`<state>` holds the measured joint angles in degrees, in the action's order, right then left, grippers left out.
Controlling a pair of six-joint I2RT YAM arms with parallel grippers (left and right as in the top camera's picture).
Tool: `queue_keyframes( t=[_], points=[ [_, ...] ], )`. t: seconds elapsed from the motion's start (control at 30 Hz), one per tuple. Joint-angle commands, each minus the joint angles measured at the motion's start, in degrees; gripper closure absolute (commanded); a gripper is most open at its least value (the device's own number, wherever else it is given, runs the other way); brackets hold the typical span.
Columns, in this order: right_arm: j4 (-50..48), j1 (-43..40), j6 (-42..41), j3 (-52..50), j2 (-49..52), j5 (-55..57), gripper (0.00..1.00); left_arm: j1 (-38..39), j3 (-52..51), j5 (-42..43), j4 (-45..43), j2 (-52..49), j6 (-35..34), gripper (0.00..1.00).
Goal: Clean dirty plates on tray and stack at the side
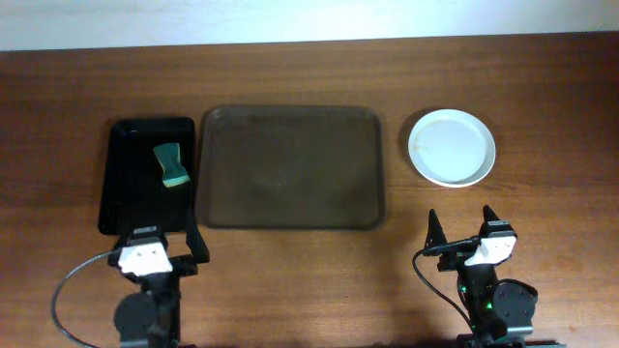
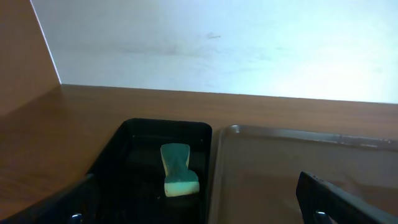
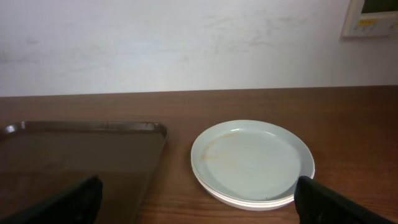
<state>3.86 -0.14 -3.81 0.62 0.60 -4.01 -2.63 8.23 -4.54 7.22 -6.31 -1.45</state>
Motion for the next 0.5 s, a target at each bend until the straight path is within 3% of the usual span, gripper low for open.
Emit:
queue_keyframes(
  t=[0.0, 0.47],
  points=[
    [0.3, -0.3, 0.4, -0.3, -0.4, -0.3, 0.01, 0.0, -5.9, 0.9, -4.3, 3.9, 1.5, 0.01],
    [0.3, -0.3, 0.4, -0.3, -0.4, -0.3, 0.02, 0.2, -7.7, 1.8, -2.7, 6.0, 3.0, 0.01]
  ],
)
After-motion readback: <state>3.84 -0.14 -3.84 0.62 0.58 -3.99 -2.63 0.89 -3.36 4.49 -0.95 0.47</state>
